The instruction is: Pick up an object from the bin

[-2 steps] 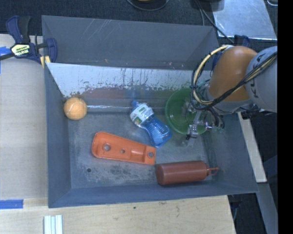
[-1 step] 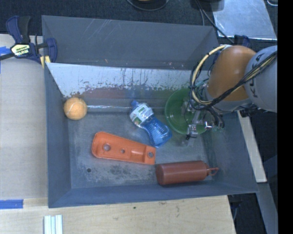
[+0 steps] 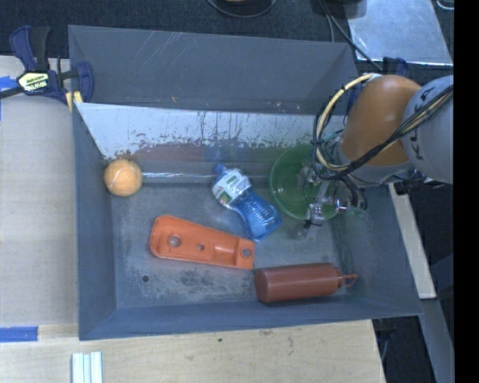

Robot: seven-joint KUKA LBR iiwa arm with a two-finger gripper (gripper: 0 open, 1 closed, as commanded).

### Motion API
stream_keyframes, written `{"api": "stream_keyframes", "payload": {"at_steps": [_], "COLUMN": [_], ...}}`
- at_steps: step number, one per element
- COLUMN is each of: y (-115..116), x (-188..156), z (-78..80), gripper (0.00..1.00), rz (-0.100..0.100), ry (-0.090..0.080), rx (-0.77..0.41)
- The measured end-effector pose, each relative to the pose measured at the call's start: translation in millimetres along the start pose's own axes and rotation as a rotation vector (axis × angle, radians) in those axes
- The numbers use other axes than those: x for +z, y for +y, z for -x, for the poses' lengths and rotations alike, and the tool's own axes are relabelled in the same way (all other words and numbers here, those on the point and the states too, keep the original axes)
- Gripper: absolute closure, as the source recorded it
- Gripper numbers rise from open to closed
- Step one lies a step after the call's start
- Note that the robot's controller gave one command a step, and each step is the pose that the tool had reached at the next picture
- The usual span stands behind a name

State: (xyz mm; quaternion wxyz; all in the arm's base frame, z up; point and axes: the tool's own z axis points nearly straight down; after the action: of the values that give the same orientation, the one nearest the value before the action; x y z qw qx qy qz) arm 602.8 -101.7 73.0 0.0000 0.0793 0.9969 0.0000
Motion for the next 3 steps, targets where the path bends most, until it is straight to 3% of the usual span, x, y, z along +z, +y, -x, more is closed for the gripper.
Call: {"api": "stream_keyframes", "payload": {"at_steps": [1,2,3], "y": [2.8,0.6,0.6], "x": [-0.2,4.4,4.4], "z": [1.3,-6.7,-6.7], "gripper": [0.0,1.0,1.0], "rz": [-0.003,0.001,0.001], "ry": [-0.002,0.029,0.029], "rx": [-0.042,-0.006,-0.006]}}
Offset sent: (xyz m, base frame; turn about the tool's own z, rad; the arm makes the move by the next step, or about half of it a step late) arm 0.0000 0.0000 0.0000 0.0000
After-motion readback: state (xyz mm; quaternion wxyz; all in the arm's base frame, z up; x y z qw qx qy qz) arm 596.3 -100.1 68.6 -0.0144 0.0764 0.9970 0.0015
